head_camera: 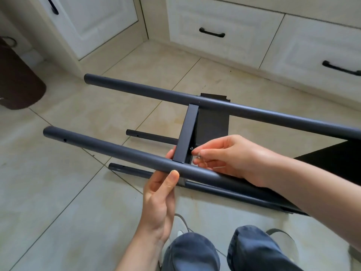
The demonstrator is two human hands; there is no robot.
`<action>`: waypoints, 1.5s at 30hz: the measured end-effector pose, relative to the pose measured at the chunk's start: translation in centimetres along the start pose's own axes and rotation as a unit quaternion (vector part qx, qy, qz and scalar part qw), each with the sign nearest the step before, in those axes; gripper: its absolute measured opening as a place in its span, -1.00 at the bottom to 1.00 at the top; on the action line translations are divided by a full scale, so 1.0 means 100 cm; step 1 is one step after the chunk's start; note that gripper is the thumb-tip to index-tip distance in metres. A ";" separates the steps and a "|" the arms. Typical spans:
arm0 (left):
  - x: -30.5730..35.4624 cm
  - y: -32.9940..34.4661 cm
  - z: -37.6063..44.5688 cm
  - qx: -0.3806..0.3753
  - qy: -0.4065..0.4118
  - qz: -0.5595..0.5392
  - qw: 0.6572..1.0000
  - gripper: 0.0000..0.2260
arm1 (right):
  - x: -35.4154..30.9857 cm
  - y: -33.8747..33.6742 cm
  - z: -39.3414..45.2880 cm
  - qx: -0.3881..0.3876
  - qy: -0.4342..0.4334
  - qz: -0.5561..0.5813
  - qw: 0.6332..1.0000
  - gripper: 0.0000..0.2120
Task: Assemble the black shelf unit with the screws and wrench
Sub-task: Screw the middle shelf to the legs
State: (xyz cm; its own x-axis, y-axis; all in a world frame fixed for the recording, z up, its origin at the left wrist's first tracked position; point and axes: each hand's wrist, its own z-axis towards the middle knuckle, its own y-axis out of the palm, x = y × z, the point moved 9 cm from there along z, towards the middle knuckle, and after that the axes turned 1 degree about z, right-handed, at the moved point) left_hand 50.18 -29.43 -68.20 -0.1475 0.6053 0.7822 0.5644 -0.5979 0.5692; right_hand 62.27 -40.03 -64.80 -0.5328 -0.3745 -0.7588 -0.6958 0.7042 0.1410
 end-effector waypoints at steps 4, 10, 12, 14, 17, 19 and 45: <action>-0.002 -0.003 -0.002 0.001 -0.009 -0.001 1.000 -0.59 | 0.005 0.010 0.008 -0.018 0.032 0.013 0.999 -0.90; 0.001 -0.007 -0.006 -0.007 -0.015 -0.015 1.000 -0.62 | 0.015 0.025 0.026 -0.018 0.036 -0.052 0.998 -0.93; 0.000 -0.009 -0.006 -0.004 -0.020 -0.017 1.000 -0.66 | 0.016 0.029 0.027 -0.035 0.034 -0.040 0.998 -0.91; 0.001 -0.010 -0.006 0.002 -0.026 -0.017 1.000 -0.68 | 0.016 0.029 0.027 -0.048 0.036 -0.030 0.998 -0.89; 0.004 -0.006 -0.005 -0.006 -0.022 -0.020 1.000 -0.56 | 0.019 0.029 0.027 -0.061 0.047 -0.037 0.996 -0.81; 0.006 -0.006 -0.005 -0.005 -0.018 -0.016 1.000 -0.54 | 0.020 0.031 0.028 -0.071 0.054 -0.033 0.995 -0.82; 0.008 -0.004 -0.005 -0.007 -0.030 -0.002 1.000 -0.52 | 0.017 0.038 0.031 -0.137 0.062 -0.047 0.988 -0.93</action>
State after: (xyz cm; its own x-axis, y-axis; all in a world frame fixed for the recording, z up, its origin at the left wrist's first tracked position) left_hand 49.44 -28.98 -67.68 -0.1016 0.6380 0.7633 0.5521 -0.6021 0.5768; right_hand 60.21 -36.13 -67.56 -0.5034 -0.5131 -0.6952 -0.8397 0.4803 0.2535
